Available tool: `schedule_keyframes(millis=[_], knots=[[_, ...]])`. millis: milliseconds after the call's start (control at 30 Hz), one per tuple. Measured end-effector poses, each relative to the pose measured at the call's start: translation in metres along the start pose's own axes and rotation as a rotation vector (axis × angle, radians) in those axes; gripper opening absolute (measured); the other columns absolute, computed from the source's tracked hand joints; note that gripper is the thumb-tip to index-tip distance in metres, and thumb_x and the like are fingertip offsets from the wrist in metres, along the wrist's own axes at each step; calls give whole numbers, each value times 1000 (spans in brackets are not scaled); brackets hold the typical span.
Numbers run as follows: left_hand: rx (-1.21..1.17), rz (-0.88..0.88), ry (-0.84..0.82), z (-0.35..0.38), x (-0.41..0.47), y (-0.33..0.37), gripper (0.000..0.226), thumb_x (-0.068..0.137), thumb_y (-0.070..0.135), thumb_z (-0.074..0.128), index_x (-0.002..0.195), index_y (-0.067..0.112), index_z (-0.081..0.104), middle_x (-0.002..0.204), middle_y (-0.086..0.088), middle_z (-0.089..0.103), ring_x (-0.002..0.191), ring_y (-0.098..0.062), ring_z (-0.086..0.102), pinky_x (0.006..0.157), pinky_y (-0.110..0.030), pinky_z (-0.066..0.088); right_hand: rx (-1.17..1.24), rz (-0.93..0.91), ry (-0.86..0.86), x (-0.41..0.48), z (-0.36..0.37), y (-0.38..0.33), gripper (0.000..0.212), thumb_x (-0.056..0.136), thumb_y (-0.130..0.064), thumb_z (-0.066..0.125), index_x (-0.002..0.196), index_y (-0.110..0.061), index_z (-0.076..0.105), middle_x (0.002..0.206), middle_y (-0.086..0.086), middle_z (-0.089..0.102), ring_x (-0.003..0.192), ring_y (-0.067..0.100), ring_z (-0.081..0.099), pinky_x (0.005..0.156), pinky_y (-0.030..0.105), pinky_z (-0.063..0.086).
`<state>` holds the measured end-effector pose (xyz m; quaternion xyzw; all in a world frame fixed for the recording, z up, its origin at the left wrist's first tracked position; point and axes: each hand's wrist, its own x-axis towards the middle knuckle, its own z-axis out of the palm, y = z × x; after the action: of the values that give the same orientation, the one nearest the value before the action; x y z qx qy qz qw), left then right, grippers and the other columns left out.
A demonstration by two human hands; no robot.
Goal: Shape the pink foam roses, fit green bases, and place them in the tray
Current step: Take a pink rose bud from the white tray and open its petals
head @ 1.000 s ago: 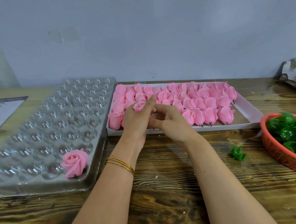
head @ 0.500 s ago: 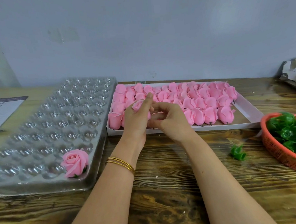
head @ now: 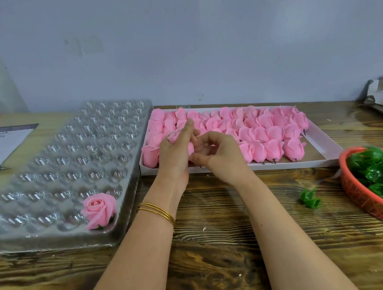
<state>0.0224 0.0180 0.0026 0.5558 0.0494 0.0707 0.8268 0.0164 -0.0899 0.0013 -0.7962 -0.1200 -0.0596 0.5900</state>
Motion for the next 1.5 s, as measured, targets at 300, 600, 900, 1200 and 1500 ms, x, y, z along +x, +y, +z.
schedule_keyframes(millis=[300, 600, 900, 1200, 1500], knots=[[-23, -33, 2, 0, 1, 0, 47, 90, 38, 68, 45, 24, 63, 73, 2, 71, 71, -15, 70, 62, -32, 56, 34, -16, -56, -1, 0, -2, 35, 75, 16, 68, 94, -13, 61, 84, 11, 66, 78, 20, 63, 84, 45, 57], [-71, -44, -3, 1, 3, -1, 51, 91, 36, 68, 42, 23, 61, 70, 1, 71, 72, -17, 70, 68, -36, 60, 38, -33, -56, 0, 1, -3, 30, 76, 16, 67, 94, -8, 62, 87, 16, 65, 76, 18, 59, 82, 39, 56], [-98, -97, 25, 1, 5, -4, 34, 84, 38, 75, 55, 21, 71, 71, -6, 71, 69, -20, 72, 59, -30, 57, 43, -66, -37, -1, 5, -2, 30, 72, 0, 80, 95, -6, 62, 81, -7, 59, 68, 1, 53, 67, 14, 50], [-20, -54, -82, -2, 2, -3, 19, 82, 32, 77, 66, 23, 78, 74, -1, 73, 80, -16, 72, 69, -31, 58, 6, -129, -110, 0, 0, -2, 29, 85, 0, 69, 113, -3, 65, 80, -4, 58, 75, 4, 54, 78, 27, 53], [31, 10, -131, -2, 5, -7, 38, 86, 33, 73, 50, 24, 65, 64, 6, 63, 73, -7, 69, 78, -36, 60, 27, -83, -207, -1, -5, -7, 26, 92, 1, 60, 116, -7, 63, 84, -9, 61, 77, 4, 54, 78, 20, 48]])
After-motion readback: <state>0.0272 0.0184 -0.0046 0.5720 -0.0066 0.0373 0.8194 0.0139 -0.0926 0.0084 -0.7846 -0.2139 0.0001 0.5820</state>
